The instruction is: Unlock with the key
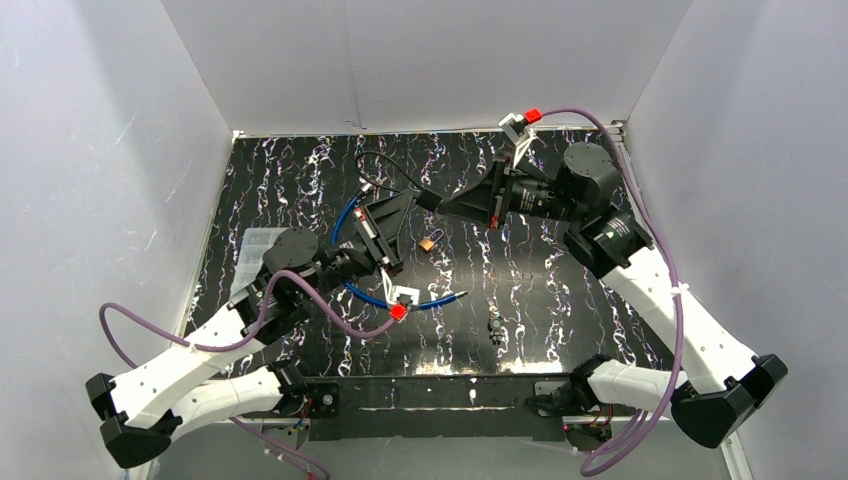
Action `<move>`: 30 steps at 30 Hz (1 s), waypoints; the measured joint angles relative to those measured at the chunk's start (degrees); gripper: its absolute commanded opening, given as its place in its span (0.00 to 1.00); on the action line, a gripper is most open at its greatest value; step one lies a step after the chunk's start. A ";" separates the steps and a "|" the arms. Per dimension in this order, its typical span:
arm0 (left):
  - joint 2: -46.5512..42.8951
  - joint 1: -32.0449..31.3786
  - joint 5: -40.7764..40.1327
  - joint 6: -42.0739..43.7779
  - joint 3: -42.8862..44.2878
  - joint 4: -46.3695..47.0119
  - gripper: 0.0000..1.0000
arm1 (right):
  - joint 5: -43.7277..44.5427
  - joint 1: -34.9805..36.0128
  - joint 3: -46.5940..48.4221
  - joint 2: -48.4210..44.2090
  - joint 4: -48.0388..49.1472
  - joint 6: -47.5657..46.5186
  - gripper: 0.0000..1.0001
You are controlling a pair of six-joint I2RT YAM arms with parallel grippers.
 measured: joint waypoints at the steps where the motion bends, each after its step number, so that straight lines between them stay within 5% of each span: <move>1: -0.58 0.03 0.43 0.03 -0.01 -0.41 0.00 | -1.57 -0.04 1.01 0.81 -0.23 -0.64 0.16; 4: -1.91 0.04 2.45 0.74 -0.34 -0.70 0.00 | -4.78 0.09 2.13 1.47 -0.63 -2.00 0.25; 8: -1.49 0.01 4.48 1.66 -0.50 -1.07 0.00 | -7.13 0.45 2.13 0.85 -1.96 -2.95 0.62; 10: -0.72 -0.29 5.70 1.97 -0.50 -1.12 0.00 | -7.45 0.54 2.13 0.59 -2.40 -3.46 0.67; 16: 2.71 -1.50 7.08 2.87 -0.90 -3.67 0.00 | -5.33 0.69 2.10 -2.01 -3.18 -4.43 0.76; 30: 2.74 -1.49 4.13 4.53 -1.19 -3.13 0.00 | 1.98 0.72 1.82 -5.48 -10.45 -9.78 0.77</move>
